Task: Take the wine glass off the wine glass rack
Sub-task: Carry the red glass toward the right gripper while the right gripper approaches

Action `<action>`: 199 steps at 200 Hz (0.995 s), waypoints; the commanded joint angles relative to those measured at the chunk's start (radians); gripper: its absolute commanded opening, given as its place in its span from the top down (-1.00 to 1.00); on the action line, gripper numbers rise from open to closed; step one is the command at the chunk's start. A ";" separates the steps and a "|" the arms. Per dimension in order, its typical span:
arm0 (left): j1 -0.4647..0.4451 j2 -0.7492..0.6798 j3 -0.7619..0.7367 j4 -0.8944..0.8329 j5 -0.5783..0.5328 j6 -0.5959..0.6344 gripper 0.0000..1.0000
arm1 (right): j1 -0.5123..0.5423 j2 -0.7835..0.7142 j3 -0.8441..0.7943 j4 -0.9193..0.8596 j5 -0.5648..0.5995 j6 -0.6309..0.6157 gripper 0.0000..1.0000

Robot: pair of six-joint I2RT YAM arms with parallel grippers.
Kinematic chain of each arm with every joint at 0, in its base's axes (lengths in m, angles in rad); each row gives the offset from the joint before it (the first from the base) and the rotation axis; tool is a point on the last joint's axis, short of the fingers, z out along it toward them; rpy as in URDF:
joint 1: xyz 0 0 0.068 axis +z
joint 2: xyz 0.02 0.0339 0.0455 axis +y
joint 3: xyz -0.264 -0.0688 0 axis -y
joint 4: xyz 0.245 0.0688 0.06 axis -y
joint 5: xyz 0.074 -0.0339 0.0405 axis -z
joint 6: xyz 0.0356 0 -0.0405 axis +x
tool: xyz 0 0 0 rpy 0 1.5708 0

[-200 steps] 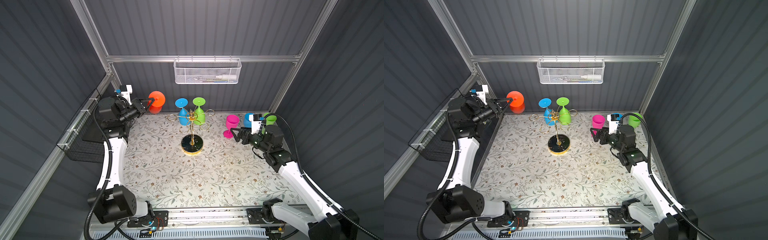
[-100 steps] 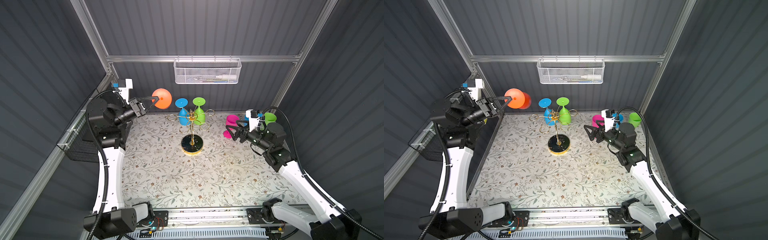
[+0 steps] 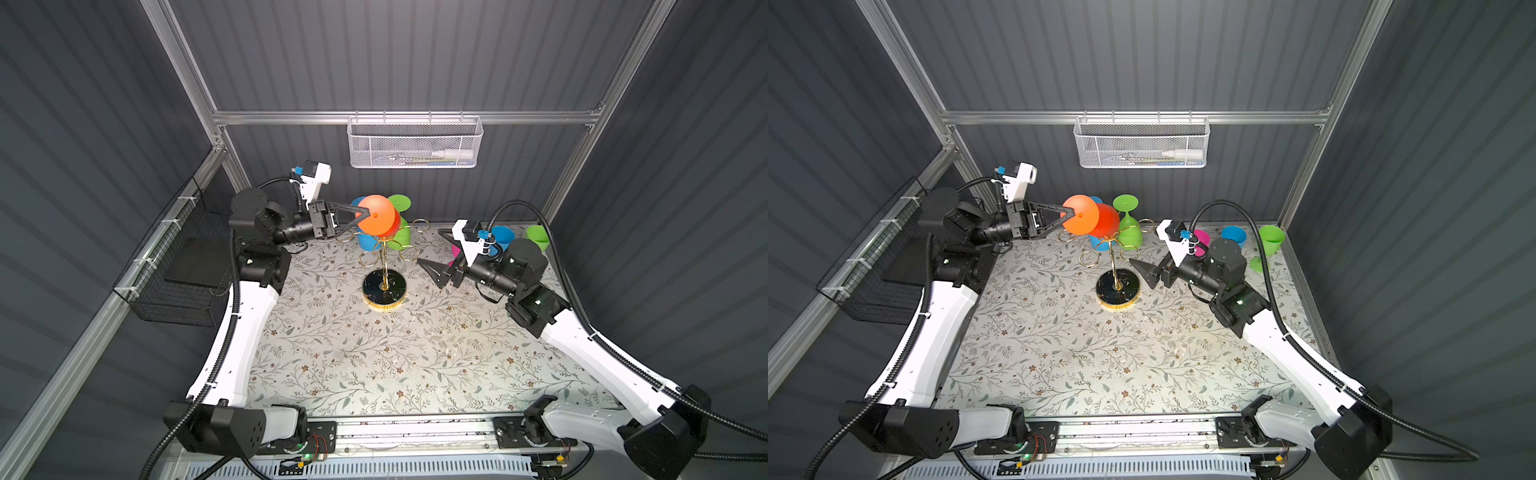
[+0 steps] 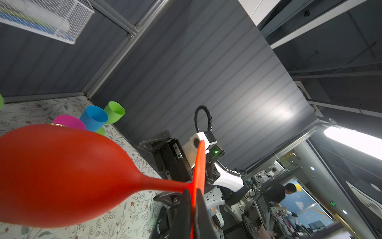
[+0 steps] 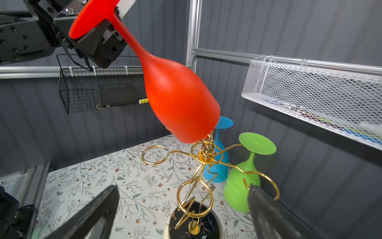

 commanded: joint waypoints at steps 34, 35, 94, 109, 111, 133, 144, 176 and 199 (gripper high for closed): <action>-0.111 0.056 0.040 0.050 0.035 -0.044 1.00 | 0.022 0.047 0.045 0.096 0.058 -0.139 -0.98; -0.112 0.056 0.040 0.050 0.035 -0.044 1.00 | 0.022 0.047 0.046 0.097 0.060 -0.139 -0.98; -0.150 0.100 0.048 0.122 0.052 -0.110 1.00 | 0.022 0.118 0.080 0.158 0.126 -0.172 -0.98; -0.153 0.104 0.053 0.123 0.056 -0.113 1.00 | 0.022 0.142 0.092 0.170 0.126 -0.173 -0.98; -0.154 0.104 0.054 0.124 0.057 -0.113 1.00 | 0.021 0.144 0.093 0.172 0.125 -0.174 -0.98; -0.159 0.109 0.057 0.133 0.065 -0.123 1.00 | 0.021 0.174 0.116 0.174 0.109 -0.166 -0.98; -0.162 0.109 0.058 0.148 0.067 -0.136 1.00 | 0.023 0.188 0.128 0.174 0.103 -0.160 -0.98; -0.165 0.118 0.055 0.175 0.074 -0.158 1.00 | 0.023 0.212 0.148 0.178 0.052 -0.145 -0.98; -0.165 0.124 0.050 0.203 0.075 -0.179 1.00 | 0.024 0.220 0.156 0.174 0.047 -0.138 -0.97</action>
